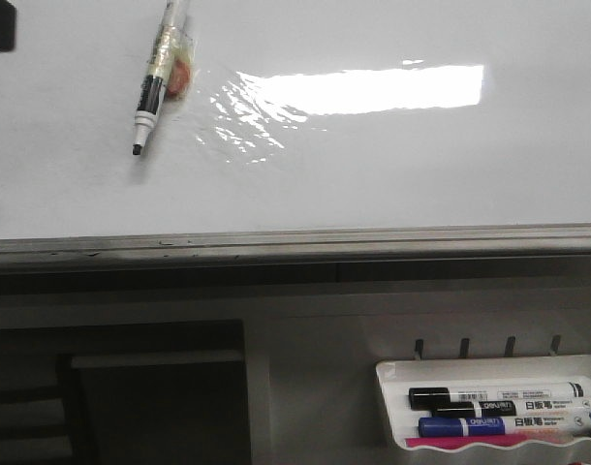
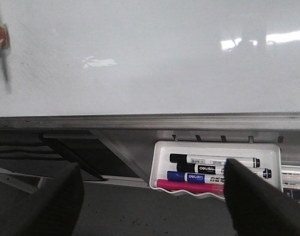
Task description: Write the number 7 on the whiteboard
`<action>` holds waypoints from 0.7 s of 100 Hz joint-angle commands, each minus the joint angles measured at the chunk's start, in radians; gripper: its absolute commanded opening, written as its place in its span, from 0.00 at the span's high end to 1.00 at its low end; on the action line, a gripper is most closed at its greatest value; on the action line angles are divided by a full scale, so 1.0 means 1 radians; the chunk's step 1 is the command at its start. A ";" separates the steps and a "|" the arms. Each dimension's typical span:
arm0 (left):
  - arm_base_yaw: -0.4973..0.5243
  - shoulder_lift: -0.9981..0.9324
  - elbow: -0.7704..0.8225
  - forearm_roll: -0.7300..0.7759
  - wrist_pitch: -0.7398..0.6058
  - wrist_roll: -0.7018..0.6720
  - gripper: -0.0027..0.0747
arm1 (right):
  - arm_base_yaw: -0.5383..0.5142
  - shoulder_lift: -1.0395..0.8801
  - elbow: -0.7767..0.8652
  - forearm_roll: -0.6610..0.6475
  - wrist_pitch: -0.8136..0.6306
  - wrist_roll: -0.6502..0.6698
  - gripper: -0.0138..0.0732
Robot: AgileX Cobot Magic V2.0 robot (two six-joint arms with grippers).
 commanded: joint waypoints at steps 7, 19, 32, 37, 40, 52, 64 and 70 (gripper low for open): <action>-0.097 0.126 -0.072 -0.020 -0.191 0.013 0.26 | -0.005 0.010 -0.036 0.028 -0.064 -0.021 0.24; -0.133 0.219 -0.127 -0.017 -0.243 0.013 0.26 | -0.005 0.010 -0.036 0.028 -0.064 -0.021 0.24; -0.140 0.314 -0.194 -0.017 -0.242 0.013 0.26 | -0.005 0.010 -0.036 0.028 -0.064 -0.022 0.24; -0.140 0.344 -0.216 -0.017 -0.246 0.013 0.26 | -0.005 0.010 -0.036 0.028 -0.064 -0.022 0.24; -0.140 0.361 -0.229 -0.012 -0.253 0.013 0.26 | -0.005 0.010 -0.036 0.028 -0.064 -0.022 0.24; -0.140 0.425 -0.268 0.004 -0.267 0.013 0.26 | -0.005 0.010 -0.036 0.028 -0.064 -0.022 0.24; -0.140 0.477 -0.299 0.016 -0.273 0.013 0.27 | -0.005 0.010 -0.036 0.028 -0.064 -0.022 0.24; -0.140 0.494 -0.309 0.022 -0.273 0.013 0.30 | -0.005 0.010 -0.036 0.028 -0.064 -0.022 0.24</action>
